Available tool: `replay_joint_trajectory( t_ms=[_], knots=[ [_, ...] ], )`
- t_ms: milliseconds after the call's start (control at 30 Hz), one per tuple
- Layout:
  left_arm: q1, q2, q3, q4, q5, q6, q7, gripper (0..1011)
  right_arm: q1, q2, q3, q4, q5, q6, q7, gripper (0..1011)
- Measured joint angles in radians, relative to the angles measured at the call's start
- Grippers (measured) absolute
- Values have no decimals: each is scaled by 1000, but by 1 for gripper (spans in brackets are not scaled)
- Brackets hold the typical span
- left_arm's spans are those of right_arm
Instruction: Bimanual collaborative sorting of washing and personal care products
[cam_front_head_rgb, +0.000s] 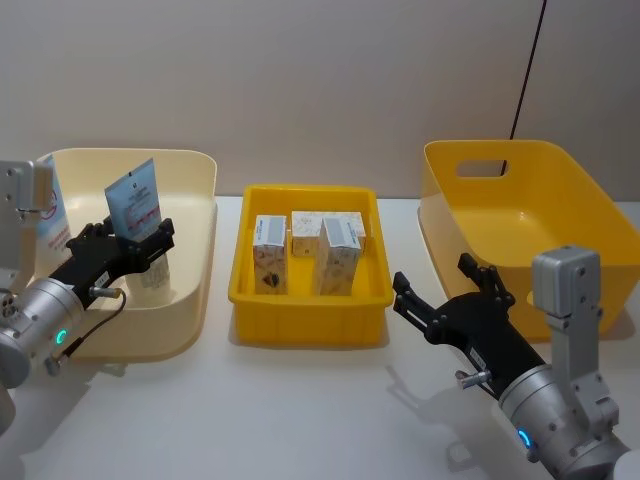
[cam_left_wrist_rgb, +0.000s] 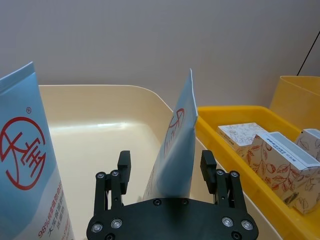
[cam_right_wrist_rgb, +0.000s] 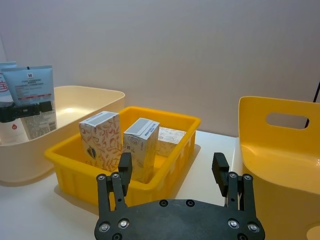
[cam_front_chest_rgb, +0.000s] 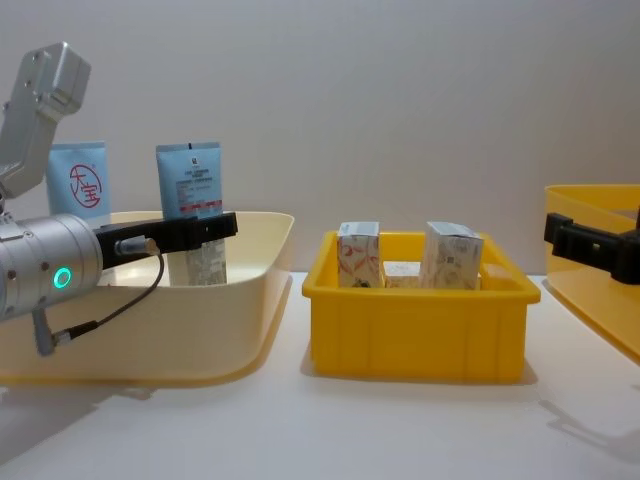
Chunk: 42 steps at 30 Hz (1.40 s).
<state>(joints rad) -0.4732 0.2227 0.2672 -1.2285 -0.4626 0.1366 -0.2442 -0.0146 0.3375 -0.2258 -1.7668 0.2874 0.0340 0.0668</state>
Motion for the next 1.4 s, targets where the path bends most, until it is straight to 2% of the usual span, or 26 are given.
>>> replay_joint_trajectory(
  t_ms=[167, 200, 300, 333, 400, 467, 500, 633, 1067, 1400],
  knots=[
    [-5, -3, 1, 8, 0, -3, -5, 755, 0, 0, 0, 0, 0, 0, 0, 1001],
    [-5, -3, 1, 8, 1, -4, -6, 755, 0, 0, 0, 0, 0, 0, 0, 1001],
    [-7, -4, 1, 11, 1, -5, -7, 615, 0, 0, 0, 0, 0, 0, 0, 1001],
    [-7, -4, 1, 12, 1, -5, -8, 615, 0, 0, 0, 0, 0, 0, 0, 1001],
    [-9, -5, 1, 14, 1, -6, -9, 536, 0, 0, 0, 0, 0, 0, 0, 1001],
    [-9, -5, 2, 15, 1, -7, -10, 501, 0, 0, 0, 0, 0, 0, 0, 1001],
    [-9, -5, 2, 15, 1, -7, -10, 441, 0, 0, 0, 0, 0, 0, 0, 1001],
    [-10, -6, 2, 17, 1, -7, -11, 371, 0, 0, 0, 0, 0, 0, 0, 1001],
    [-11, -6, 1, 18, 3, -10, -16, 292, 0, 0, 0, 0, 0, 0, 0, 1001],
    [-4, 4, 1, -9, -2, -42, -63, 292, 0, 0, 0, 0, 0, 0, 0, 1001]
  ],
)
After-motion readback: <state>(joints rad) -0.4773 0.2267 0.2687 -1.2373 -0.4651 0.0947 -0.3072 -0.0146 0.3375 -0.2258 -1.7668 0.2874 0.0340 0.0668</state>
